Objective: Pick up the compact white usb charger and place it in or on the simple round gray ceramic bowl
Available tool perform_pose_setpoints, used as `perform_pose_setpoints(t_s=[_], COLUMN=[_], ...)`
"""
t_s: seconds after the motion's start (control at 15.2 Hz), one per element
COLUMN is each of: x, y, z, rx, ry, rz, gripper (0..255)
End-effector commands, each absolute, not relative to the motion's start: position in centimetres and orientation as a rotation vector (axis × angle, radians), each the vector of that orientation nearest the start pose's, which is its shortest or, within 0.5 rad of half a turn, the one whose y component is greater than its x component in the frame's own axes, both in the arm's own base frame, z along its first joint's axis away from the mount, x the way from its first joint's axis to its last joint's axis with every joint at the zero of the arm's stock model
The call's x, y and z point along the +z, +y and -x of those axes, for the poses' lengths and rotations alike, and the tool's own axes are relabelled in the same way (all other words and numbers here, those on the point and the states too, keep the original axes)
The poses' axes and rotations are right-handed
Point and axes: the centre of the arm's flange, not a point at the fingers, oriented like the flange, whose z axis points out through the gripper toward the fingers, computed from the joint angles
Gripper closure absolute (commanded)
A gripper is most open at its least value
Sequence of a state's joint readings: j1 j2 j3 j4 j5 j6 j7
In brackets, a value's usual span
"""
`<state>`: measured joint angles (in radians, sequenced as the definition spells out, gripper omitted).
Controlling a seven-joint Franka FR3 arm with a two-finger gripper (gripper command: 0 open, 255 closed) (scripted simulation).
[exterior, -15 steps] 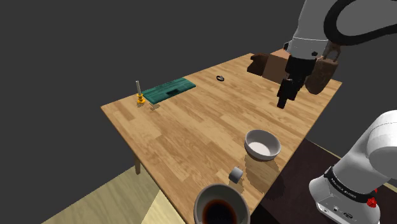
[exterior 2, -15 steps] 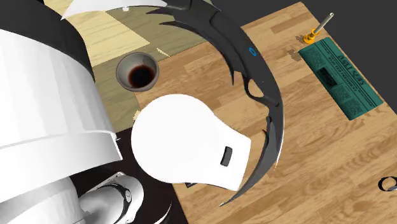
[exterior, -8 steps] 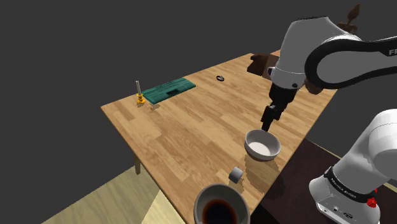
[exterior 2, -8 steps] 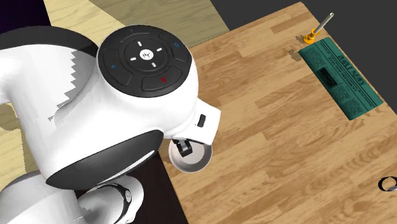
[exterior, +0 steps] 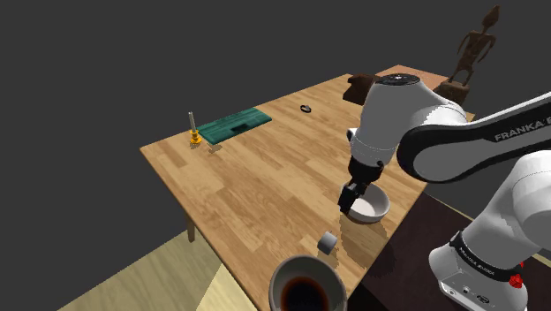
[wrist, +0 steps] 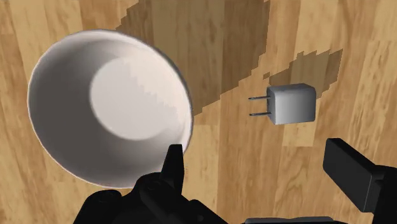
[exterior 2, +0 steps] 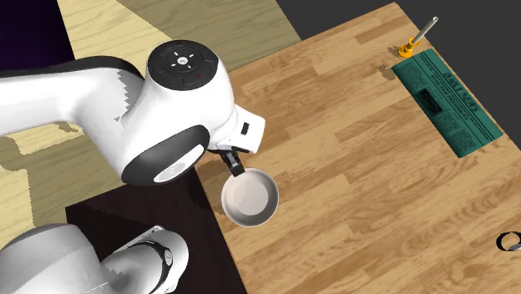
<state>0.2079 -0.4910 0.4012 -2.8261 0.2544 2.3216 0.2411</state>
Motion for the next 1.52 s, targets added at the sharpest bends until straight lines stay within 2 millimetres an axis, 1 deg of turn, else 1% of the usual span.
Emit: perform_pose_setpoints(t_s=[0.0, 0.33, 0.4, 0.86, 0.92, 1.39, 1.45], x=[30.1, 24.6, 23.8, 20.1, 19.8, 19.8, 19.8], y=[20.5, 24.5, 25.1, 24.9, 24.9, 24.9, 24.9], z=[-28.7, -28.5, -28.4, -28.5, -28.5, -28.5, -28.5], rx=[0.022, -0.018, -0.024, -0.024, -0.024, -0.024, -0.024], ry=[-0.247, -0.297, -0.305, -0.305, -0.305, -0.305, -0.305], rz=[3.153, 3.172, 3.175, 3.175, 3.175, 3.175, 3.175], gripper=[0, 0, 0, 0, 0, 0, 255])
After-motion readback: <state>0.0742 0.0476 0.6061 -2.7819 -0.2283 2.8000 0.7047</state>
